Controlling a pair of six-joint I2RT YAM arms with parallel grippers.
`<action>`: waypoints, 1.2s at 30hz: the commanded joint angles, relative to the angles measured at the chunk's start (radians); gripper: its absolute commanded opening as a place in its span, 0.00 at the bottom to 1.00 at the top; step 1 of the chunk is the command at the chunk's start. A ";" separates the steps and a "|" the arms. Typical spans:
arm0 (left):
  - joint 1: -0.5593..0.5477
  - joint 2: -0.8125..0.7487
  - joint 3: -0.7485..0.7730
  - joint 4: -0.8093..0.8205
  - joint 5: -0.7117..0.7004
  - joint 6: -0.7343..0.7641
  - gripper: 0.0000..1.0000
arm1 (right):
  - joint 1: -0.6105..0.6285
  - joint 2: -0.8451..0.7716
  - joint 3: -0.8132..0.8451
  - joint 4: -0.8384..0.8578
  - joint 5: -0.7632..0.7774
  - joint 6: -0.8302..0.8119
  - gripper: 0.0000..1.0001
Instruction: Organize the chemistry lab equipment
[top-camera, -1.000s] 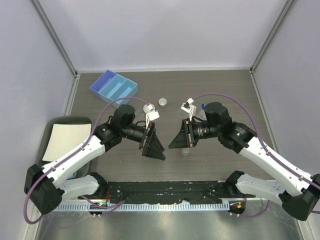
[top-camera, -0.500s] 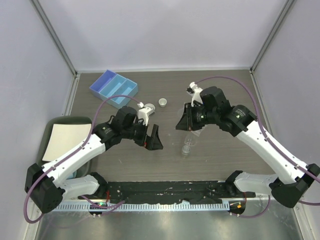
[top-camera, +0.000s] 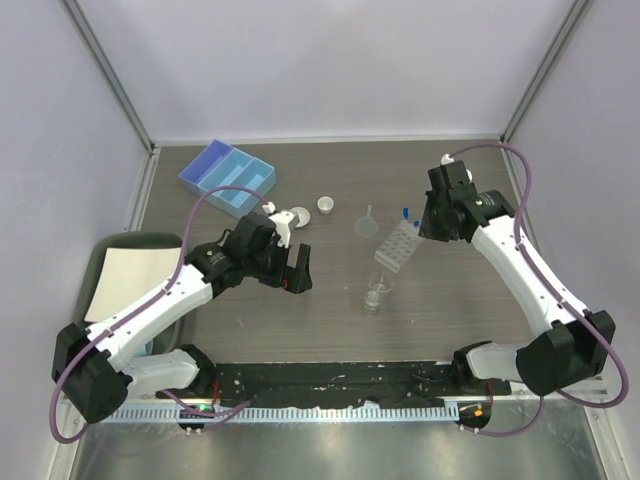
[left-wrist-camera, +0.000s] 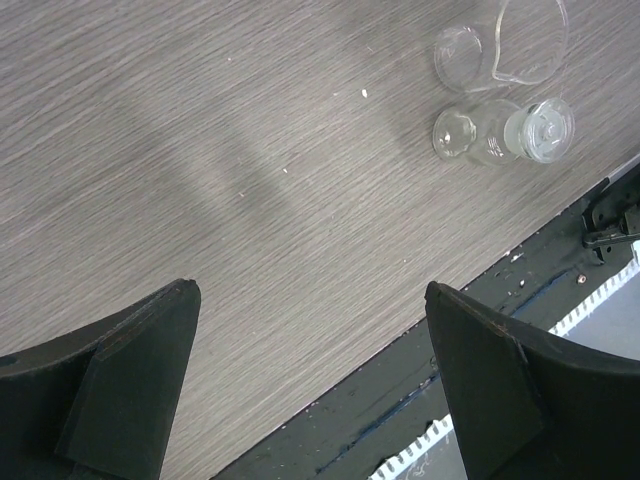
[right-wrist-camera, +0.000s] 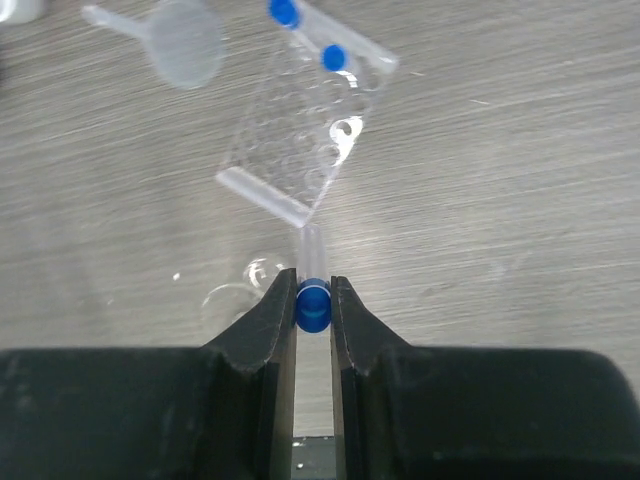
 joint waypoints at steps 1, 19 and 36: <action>0.005 -0.003 0.040 -0.006 -0.027 0.000 1.00 | -0.024 0.026 -0.017 0.060 0.181 0.045 0.01; 0.008 0.017 0.037 -0.006 -0.016 0.003 1.00 | -0.064 0.262 0.042 0.180 0.279 0.042 0.01; 0.021 0.038 0.038 -0.006 -0.004 0.004 1.00 | -0.090 0.379 0.072 0.235 0.190 0.034 0.01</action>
